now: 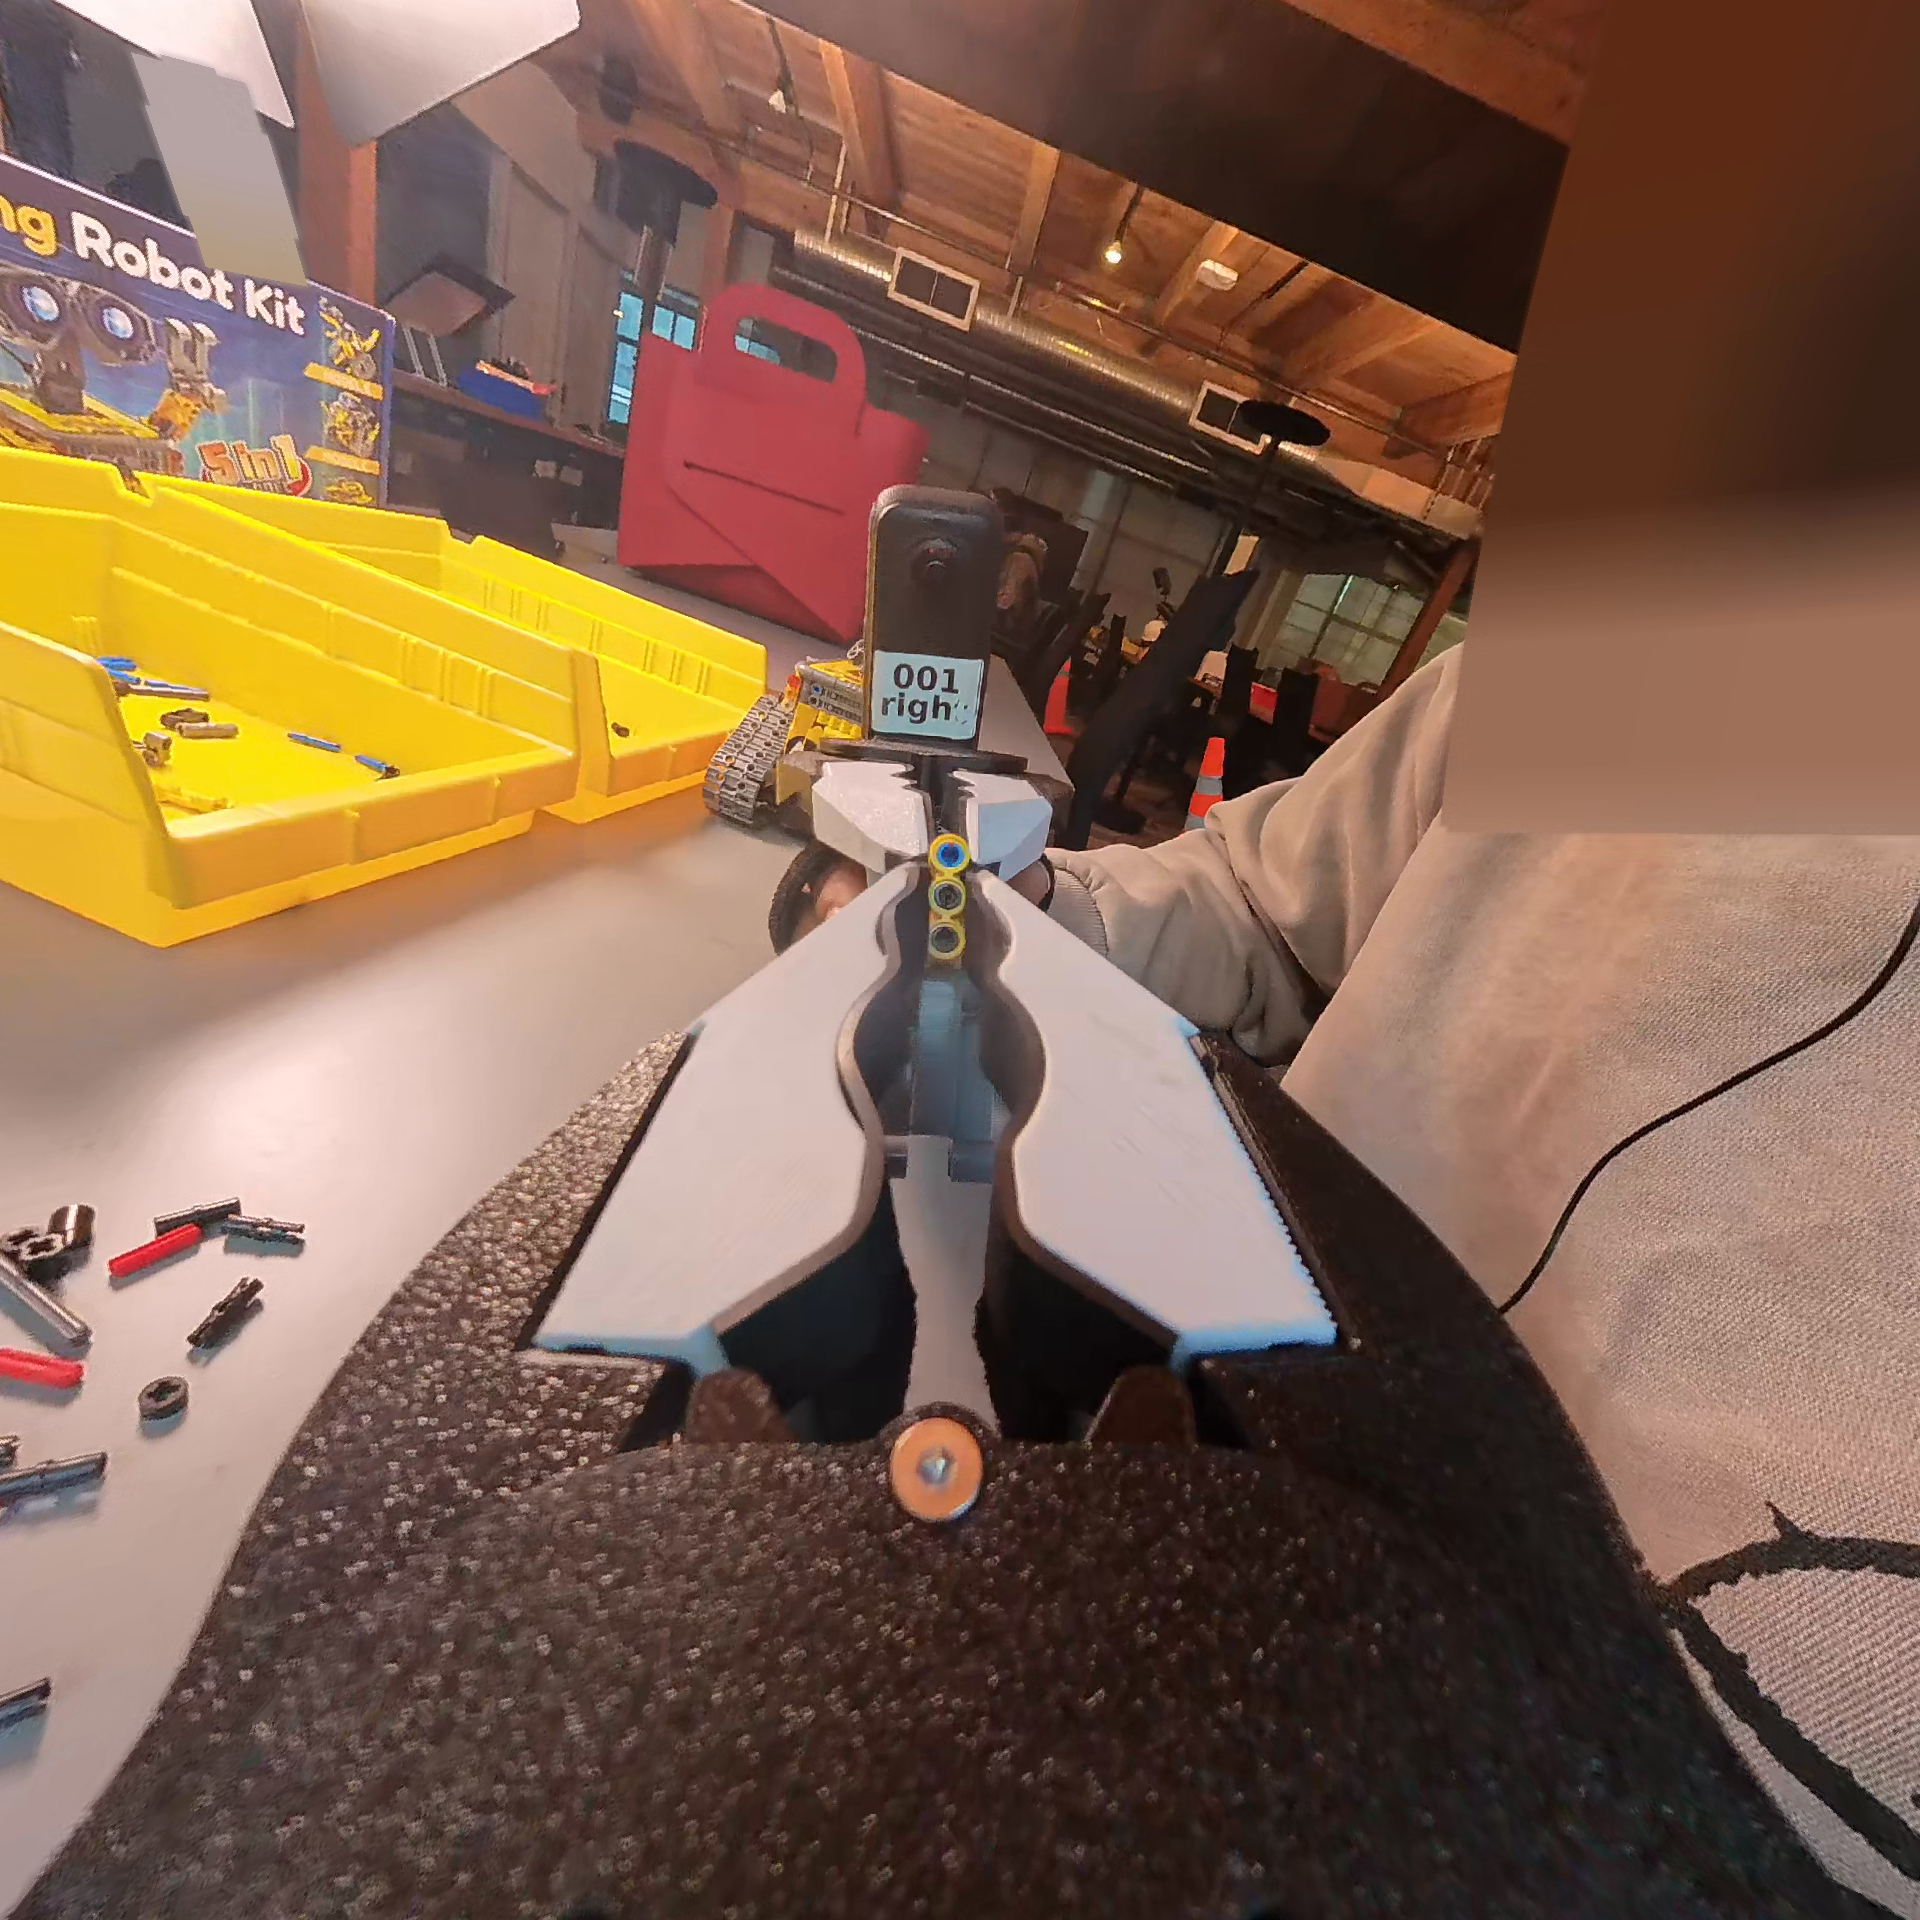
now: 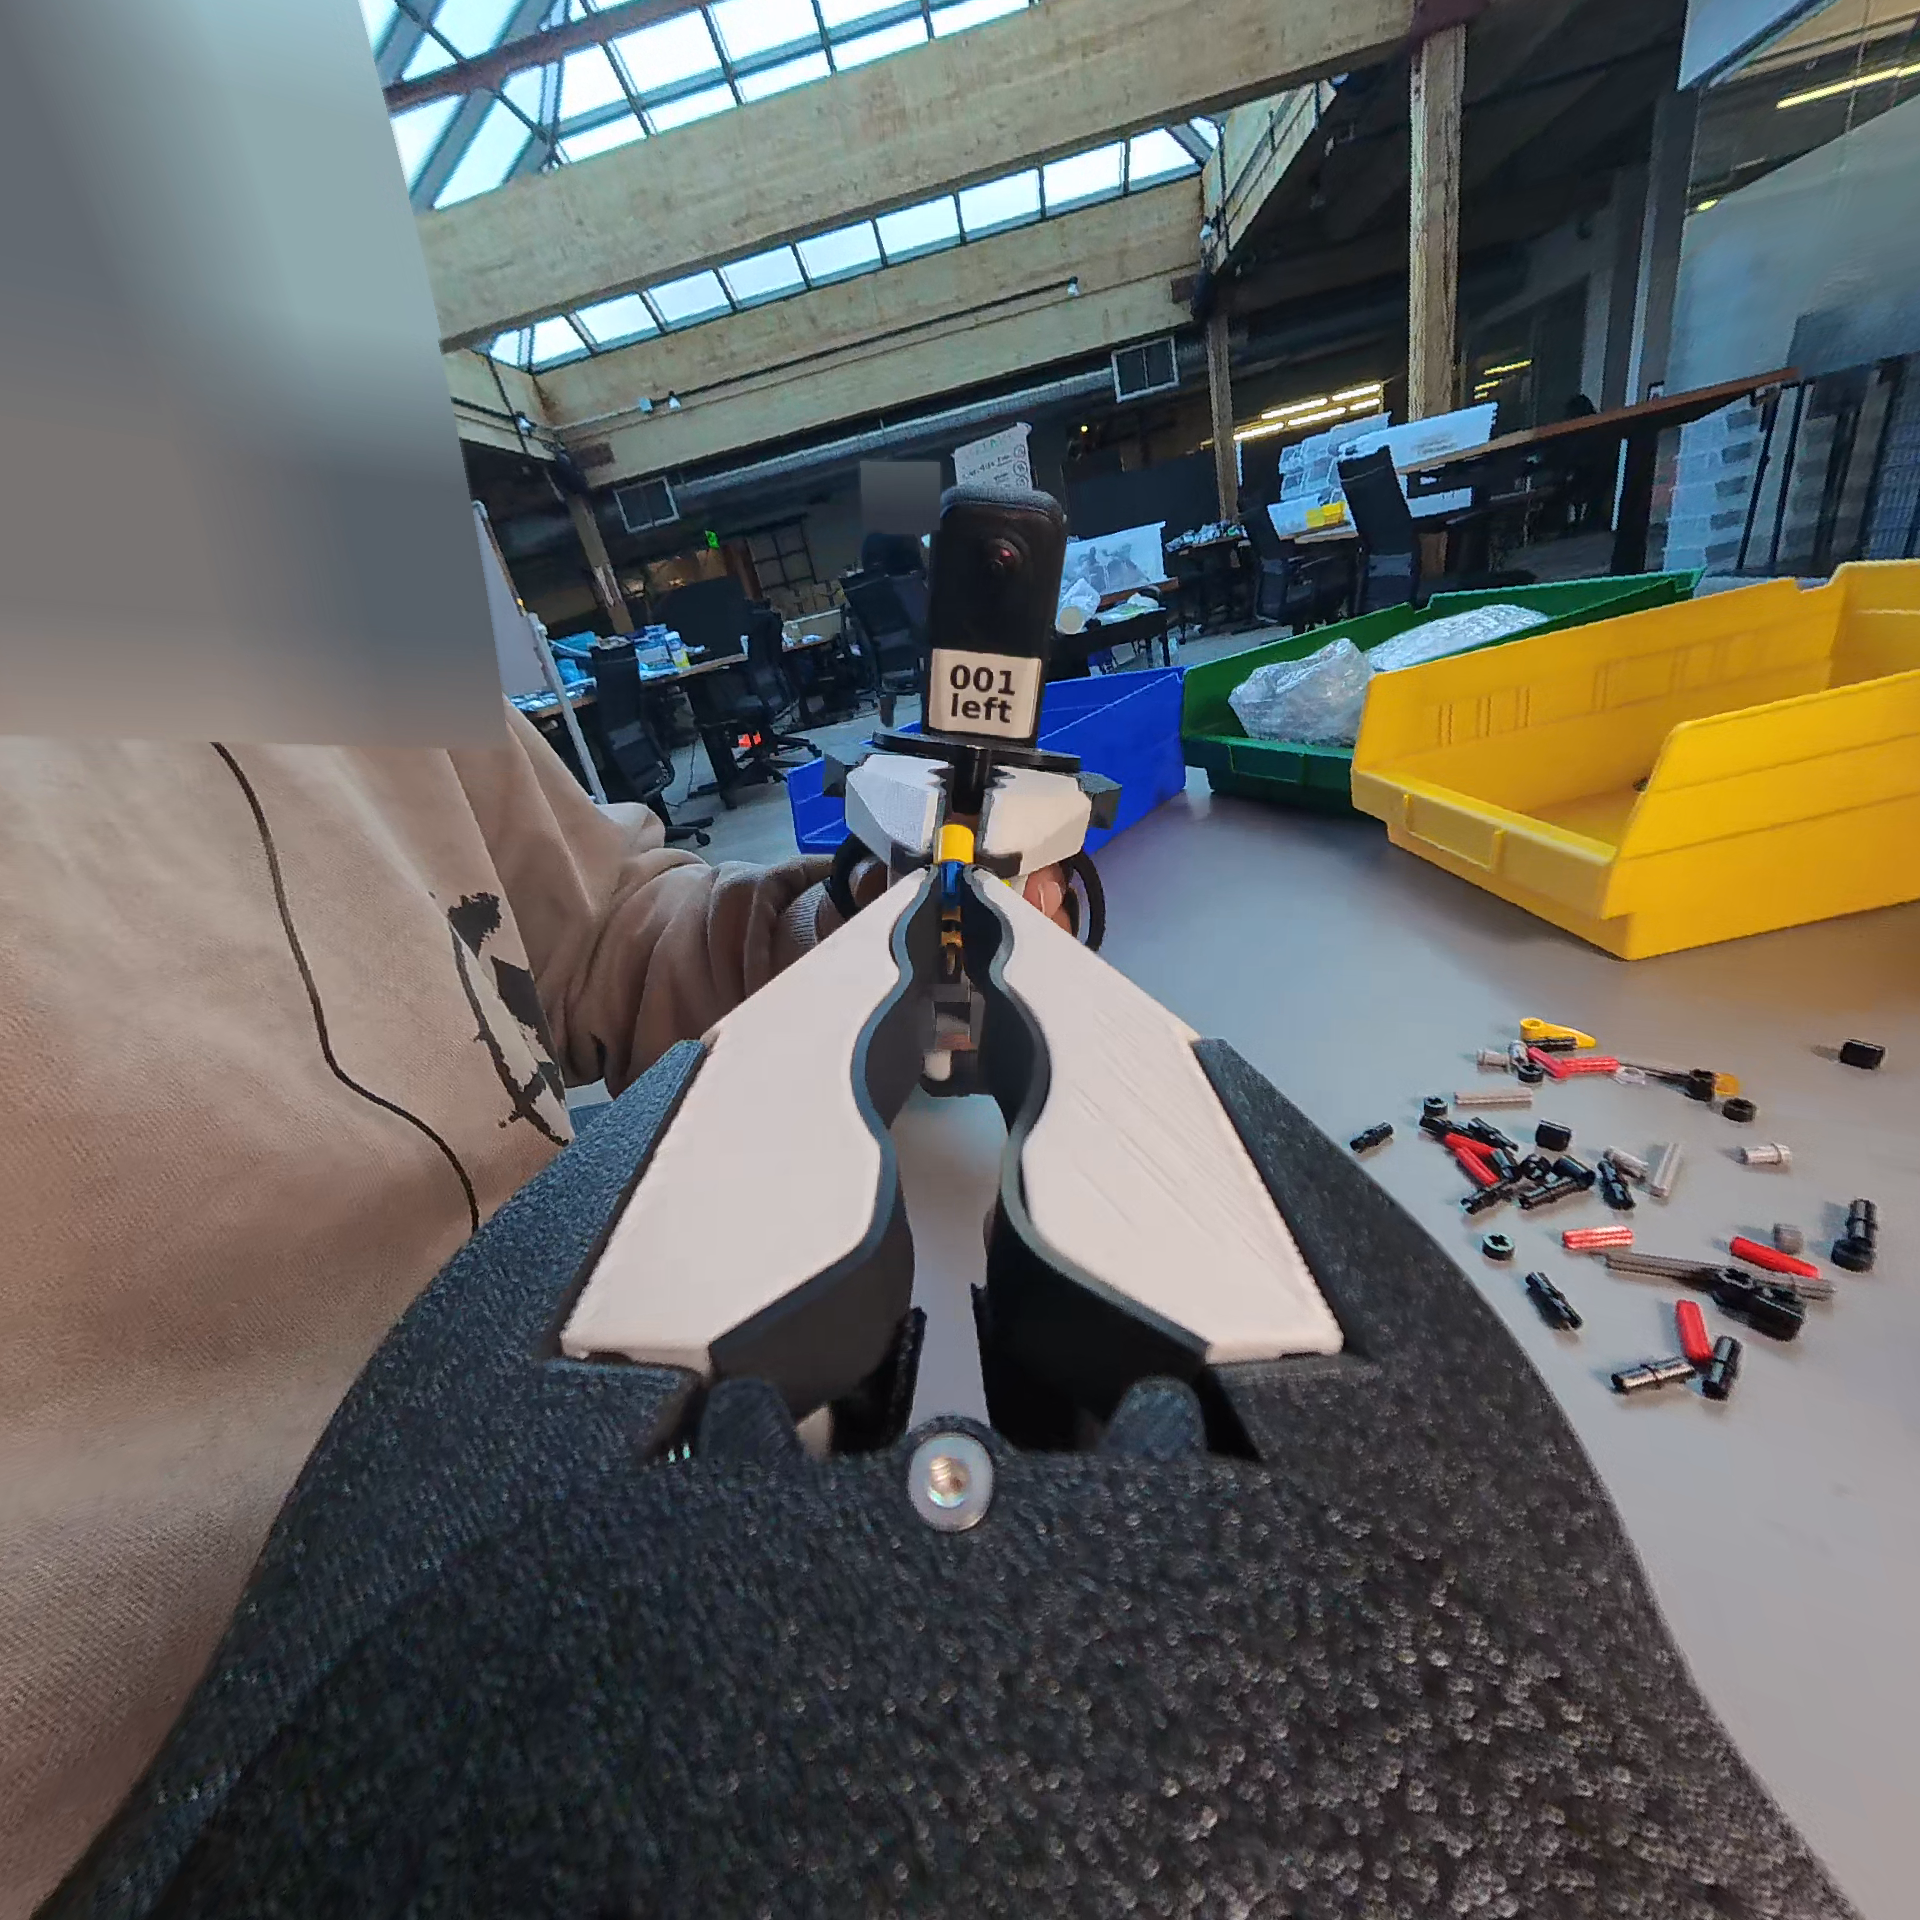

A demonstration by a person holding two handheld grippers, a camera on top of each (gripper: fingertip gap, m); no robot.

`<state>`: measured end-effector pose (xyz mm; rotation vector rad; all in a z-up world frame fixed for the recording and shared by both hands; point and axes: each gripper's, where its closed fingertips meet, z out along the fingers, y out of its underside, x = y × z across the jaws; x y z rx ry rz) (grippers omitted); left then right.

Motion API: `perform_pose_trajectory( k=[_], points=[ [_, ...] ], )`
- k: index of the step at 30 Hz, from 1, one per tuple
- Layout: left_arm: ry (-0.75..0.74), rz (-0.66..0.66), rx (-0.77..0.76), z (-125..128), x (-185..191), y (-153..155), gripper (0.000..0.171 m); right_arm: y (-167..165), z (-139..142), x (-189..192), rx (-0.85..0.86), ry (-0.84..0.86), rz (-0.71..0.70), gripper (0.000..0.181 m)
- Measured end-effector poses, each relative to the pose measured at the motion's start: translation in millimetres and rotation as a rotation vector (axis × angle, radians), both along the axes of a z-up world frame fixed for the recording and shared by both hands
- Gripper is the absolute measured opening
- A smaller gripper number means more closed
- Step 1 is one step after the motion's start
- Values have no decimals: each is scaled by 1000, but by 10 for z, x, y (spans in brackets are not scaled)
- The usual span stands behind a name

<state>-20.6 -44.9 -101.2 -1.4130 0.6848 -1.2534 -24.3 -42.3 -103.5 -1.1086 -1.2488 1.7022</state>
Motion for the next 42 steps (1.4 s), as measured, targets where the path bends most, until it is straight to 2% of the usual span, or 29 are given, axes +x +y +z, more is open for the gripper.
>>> perform_pose_trajectory(
  k=[3, 4, 6, 7, 8, 10, 12, 14, 17, 20, 23, 25, 28, 29, 31, 34, 35, 38, 41, 42],
  points=[
    [-14, -3, 14, 41, -1, -15, 4, -15, 28, 9, 18, 4, 2, 0],
    [-65, 11, 19, 118, -67, -4, 5, -15, 35, 14, 25, 5, -2, 0],
    [-313, 130, 39, 523, -690, 105, 4, 187, 53, 173, -7, 28, -62, 0],
    [-302, 185, 93, 599, -888, 81, 4, 304, 21, 270, -8, 18, -111, 0],
    [-232, 208, 127, 581, -897, 38, 5, 373, 12, 327, 25, 7, -163, 1],
    [-193, 196, 102, 485, -771, 46, 5, 510, 158, 354, 94, 4, -242, 1],
    [-192, 174, 47, 415, -678, 119, 5, 840, 425, 432, 188, -17, -412, 1],
    [-154, 162, 32, 339, -622, 152, 6, 1149, 729, 651, 259, -60, -540, 1],
    [-142, 138, -49, 185, -572, 177, 6, 1500, 940, 949, 337, -143, -653, 1],
    [-50, 104, -176, -62, -434, 217, 6, 1620, 927, 1080, 348, -194, -665, 1],
    [148, 59, -274, -438, -222, 176, 7, 1491, 841, 1051, 332, -179, -611, 2],
    [255, 64, -260, -598, -127, 155, 7, 1390, 737, 991, 336, -175, -587, 2],
    [322, 49, -256, -723, -30, 129, 7, 1329, 615, 940, 370, -178, -595, 2],
    [338, 47, -258, -761, -13, 126, 7, 1396, 573, 961, 383, -209, -635, 2],
    [347, 44, -257, -790, 10, 121, 7, 1717, 543, 1135, 427, -312, -809, 2],
    [335, 37, -256, -765, 24, 117, 7, 2439, 565, 1734, 570, -606, -1116, 2],
    [329, 36, -252, -749, 24, 115, 7, 2661, 528, 1936, 602, -720, -1152, 2],
    [309, 36, -242, -702, 23, 107, 7, 3232, 174, 2448, 486, -1035, -1127, 3],
    [281, 30, -225, -642, 26, 93, 7, 3631, -221, 2798, 396, -1220, -1105, 3],
    [276, 30, -222, -632, 25, 92, 7, 3722, -326, 2873, 376, -1255, -1109, 11]
  ],
)
